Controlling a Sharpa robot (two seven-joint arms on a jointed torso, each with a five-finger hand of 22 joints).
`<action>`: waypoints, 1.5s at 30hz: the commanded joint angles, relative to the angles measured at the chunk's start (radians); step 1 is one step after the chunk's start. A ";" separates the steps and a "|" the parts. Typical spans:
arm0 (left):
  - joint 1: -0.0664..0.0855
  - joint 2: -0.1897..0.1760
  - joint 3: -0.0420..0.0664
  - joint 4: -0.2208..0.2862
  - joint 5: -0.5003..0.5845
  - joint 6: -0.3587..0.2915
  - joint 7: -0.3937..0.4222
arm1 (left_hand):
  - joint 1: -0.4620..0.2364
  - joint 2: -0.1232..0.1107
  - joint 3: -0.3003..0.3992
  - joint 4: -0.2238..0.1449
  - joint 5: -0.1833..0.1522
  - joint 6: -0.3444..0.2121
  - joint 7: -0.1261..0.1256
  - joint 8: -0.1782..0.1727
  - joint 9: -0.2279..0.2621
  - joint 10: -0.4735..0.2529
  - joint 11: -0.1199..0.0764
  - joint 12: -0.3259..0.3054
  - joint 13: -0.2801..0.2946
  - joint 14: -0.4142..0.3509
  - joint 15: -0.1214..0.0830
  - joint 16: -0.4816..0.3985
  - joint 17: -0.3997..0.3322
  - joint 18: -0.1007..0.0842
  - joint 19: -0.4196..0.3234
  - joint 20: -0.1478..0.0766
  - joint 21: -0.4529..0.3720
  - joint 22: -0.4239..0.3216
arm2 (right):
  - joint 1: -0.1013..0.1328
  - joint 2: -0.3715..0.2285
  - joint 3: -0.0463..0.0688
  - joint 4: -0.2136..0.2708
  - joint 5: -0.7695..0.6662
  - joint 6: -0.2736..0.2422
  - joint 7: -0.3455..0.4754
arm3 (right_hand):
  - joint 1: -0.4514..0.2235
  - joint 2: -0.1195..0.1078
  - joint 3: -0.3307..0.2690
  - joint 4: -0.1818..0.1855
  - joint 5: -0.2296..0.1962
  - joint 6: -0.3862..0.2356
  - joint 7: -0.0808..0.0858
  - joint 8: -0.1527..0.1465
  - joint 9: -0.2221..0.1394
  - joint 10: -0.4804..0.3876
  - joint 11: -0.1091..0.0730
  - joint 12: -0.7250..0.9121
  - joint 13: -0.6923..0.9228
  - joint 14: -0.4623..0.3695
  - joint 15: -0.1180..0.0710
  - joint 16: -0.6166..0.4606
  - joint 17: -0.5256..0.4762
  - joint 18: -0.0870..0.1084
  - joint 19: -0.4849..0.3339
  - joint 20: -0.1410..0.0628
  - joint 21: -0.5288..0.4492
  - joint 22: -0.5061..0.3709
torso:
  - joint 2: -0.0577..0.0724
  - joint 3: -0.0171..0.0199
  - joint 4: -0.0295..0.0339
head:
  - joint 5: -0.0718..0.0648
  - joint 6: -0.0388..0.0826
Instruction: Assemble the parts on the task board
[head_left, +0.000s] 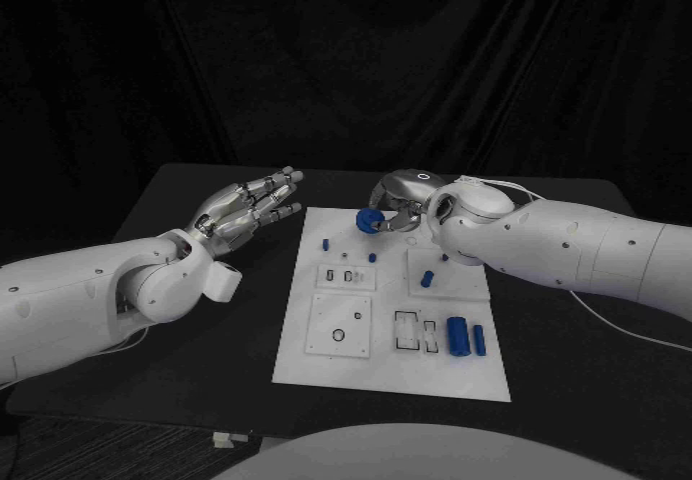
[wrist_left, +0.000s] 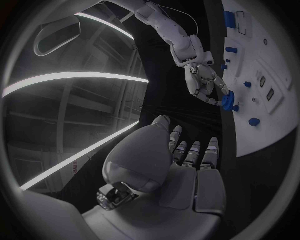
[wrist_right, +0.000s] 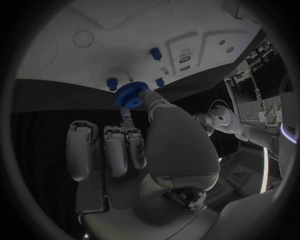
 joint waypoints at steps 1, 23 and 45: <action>-0.001 0.002 0.001 0.002 0.000 0.006 0.009 | 0.006 -0.001 0.006 0.000 0.007 0.001 0.004 0.007 0.001 0.003 0.004 0.002 0.001 0.004 0.005 0.003 0.002 0.010 0.006 0.000 0.003 0.001 | -0.007 0.014 0.000 -0.016 -0.007 0.047 0.008 | -0.006 0.002 0.007 0.000 0.004 0.027 -0.030 0.004 0.031 0.108 0.008 0.004 0.263 0.104 0.009 0.003 0.263 -0.011 0.024 0.005 -0.005 0.183 | 0.002 0.0008 0.0001 | -0.002 -0.002; -0.001 0.008 0.001 0.001 0.000 0.014 0.008 | 0.007 -0.002 0.007 0.001 0.007 0.000 0.004 0.007 0.001 0.003 0.005 0.002 0.001 0.005 0.006 0.004 0.001 0.009 0.006 0.000 0.004 0.001 | -0.021 0.053 0.000 -0.061 -0.007 0.102 -0.012 | -0.007 0.002 0.014 -0.006 -0.008 0.012 -0.024 -0.011 0.028 0.108 0.013 0.004 0.263 0.104 0.012 0.003 0.263 -0.009 0.020 0.008 -0.011 0.181 | 0.000 0.0015 -0.0035 | -0.002 -0.007; -0.001 0.008 0.001 -0.001 0.000 0.020 0.007 | 0.012 -0.003 0.013 -0.003 0.012 -0.001 0.006 0.007 0.001 0.003 0.008 0.002 0.001 0.005 0.008 0.005 0.002 0.009 0.008 0.001 0.004 0.002 | -0.026 0.061 0.000 -0.074 -0.007 0.111 -0.014 | -0.025 -0.001 0.029 -0.027 -0.076 -0.136 0.003 -0.115 -0.026 0.108 0.022 0.004 0.263 0.104 0.022 0.003 0.263 -0.008 0.017 0.020 -0.018 0.181 | 0.000 0.0013 -0.0033 | 0.002 -0.016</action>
